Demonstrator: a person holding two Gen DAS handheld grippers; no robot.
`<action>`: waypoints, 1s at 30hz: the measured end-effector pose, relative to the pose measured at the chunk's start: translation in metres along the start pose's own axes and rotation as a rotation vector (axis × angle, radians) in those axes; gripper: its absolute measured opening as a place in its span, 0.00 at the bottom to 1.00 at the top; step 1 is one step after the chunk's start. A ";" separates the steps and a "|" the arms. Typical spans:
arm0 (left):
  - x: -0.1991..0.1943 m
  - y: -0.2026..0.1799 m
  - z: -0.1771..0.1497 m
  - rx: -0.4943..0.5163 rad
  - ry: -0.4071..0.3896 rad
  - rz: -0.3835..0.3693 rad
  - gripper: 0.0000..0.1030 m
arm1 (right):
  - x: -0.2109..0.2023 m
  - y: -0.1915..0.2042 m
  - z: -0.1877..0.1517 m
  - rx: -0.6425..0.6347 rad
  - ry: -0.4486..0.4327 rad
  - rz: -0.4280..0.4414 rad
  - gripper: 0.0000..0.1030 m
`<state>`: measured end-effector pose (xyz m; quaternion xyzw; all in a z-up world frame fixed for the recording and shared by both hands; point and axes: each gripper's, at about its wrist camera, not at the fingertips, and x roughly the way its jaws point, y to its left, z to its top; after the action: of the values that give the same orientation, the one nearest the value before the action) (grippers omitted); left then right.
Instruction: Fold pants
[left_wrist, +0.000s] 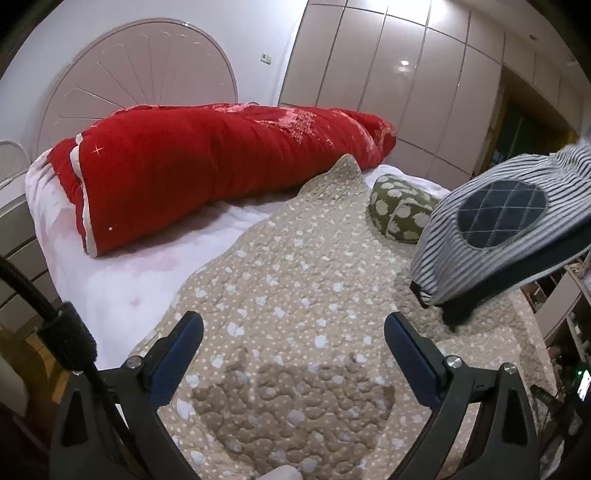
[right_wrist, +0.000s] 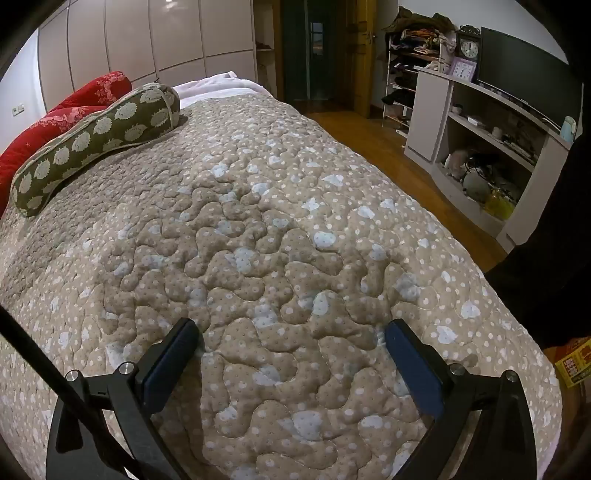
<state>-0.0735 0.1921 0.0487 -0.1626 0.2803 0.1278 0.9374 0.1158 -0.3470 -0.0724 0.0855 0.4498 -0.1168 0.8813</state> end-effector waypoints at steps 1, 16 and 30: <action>-0.001 -0.001 0.000 0.002 -0.001 -0.002 0.95 | 0.000 0.000 0.000 0.000 0.000 0.000 1.00; 0.003 -0.076 -0.020 0.145 0.044 -0.078 0.95 | 0.000 -0.001 -0.001 0.001 0.000 0.001 1.00; 0.011 -0.163 -0.061 0.332 0.157 -0.111 0.95 | -0.002 -0.005 -0.004 0.003 0.000 0.004 1.00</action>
<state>-0.0403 0.0214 0.0324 -0.0303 0.3604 0.0149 0.9322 0.1104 -0.3504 -0.0729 0.0877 0.4493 -0.1159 0.8814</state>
